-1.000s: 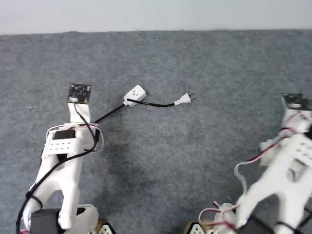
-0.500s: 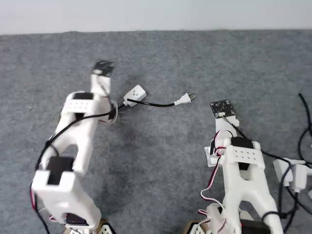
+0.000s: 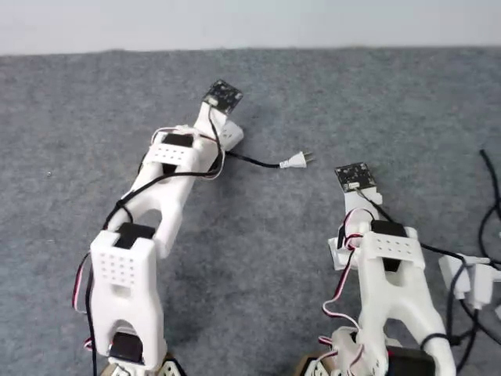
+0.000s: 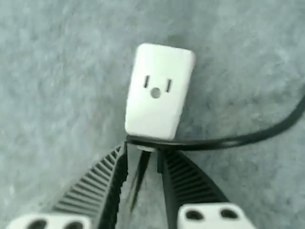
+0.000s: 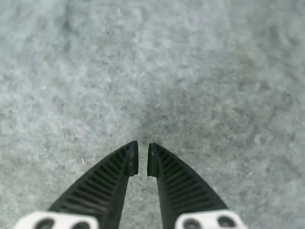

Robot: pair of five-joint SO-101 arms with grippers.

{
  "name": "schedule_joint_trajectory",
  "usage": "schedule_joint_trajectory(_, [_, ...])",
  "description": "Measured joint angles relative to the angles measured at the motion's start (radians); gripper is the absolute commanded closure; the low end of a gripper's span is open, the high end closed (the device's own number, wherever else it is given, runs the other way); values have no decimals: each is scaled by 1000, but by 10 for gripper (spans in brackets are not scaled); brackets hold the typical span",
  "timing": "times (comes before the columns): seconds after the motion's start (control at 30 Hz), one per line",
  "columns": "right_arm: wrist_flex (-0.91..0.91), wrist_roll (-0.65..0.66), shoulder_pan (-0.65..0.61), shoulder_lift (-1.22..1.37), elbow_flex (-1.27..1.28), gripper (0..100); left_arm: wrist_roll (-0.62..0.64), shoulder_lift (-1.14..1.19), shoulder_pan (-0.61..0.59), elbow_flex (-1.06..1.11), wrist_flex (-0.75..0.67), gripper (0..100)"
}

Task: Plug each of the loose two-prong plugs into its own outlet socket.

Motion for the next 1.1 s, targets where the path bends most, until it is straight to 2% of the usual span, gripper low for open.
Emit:
schedule_joint_trajectory(0.2, [0, 2, -2, 0, 0, 954, -94, 5, 52, -25, 40, 902])
schedule_joint_trajectory(0.77, [0, 6, 0, 0, 0, 954, -103, 91, 44, -61, -77, 907])
schedule_joint_trajectory(0.83, [0, 6, 2, 0, 0, 954, -98, 106, 38, -61, -84, 926])
schedule_joint_trajectory(0.9, [0, 6, -2, 0, 0, 954, -104, 121, 41, -63, -86, 992])
schedule_joint_trajectory(1.1, [0, 6, 2, 0, 0, 954, -103, 130, 44, -71, -72, 987])
